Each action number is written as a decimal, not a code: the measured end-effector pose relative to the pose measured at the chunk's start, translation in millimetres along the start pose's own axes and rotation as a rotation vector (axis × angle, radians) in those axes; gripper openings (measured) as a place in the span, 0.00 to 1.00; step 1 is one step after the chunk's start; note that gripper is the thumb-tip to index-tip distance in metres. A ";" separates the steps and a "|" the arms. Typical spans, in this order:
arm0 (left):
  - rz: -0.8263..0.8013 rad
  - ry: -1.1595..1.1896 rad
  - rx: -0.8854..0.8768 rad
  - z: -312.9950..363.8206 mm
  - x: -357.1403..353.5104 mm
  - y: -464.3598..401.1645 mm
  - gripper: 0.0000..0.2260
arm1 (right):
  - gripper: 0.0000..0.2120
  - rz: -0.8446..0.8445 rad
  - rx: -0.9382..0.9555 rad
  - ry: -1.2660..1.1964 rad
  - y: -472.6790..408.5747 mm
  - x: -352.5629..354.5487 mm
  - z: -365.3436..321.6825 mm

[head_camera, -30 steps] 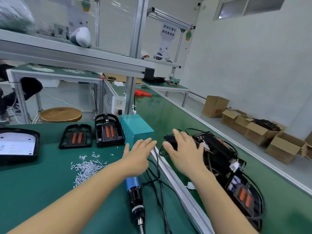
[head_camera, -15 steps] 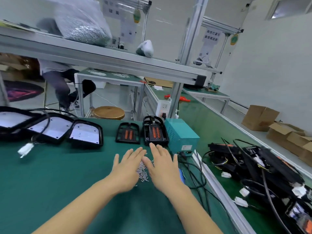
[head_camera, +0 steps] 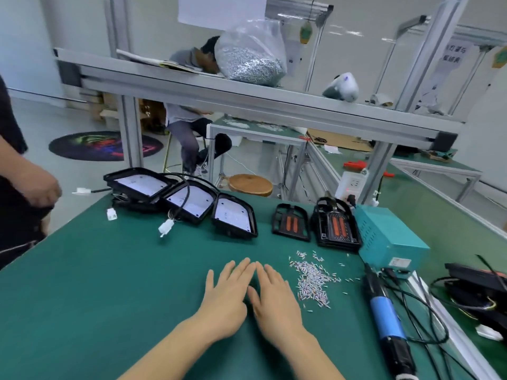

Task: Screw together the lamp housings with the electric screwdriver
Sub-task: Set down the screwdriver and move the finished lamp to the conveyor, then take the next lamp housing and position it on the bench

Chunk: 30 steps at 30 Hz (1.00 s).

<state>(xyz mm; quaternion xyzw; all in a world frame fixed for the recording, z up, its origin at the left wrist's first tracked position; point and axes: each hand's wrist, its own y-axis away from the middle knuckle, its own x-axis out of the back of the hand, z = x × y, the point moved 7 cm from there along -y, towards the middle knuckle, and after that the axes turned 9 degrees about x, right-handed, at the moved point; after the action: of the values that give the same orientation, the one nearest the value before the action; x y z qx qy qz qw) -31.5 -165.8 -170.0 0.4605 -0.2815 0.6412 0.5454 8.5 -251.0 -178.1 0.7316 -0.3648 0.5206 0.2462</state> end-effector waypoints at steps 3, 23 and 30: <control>0.009 0.020 0.025 -14.7 -3.7 -2.2 0.39 | 0.27 -0.011 0.035 0.024 -6.4 -12.7 -9.5; 0.564 -0.046 0.418 -125.3 120.9 -92.5 0.27 | 0.26 0.033 0.023 0.163 -11.3 -30.9 -12.2; 0.508 0.325 0.451 -143.2 129.3 -108.3 0.15 | 0.31 0.053 0.061 0.151 -8.8 -17.2 -22.3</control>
<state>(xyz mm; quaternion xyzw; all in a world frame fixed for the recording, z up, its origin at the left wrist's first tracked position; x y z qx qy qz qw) 34.1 41.5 -129.0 0.3767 -0.1481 0.8668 0.2912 -0.8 -224.3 -186.6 0.6875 -0.3483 0.5915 0.2369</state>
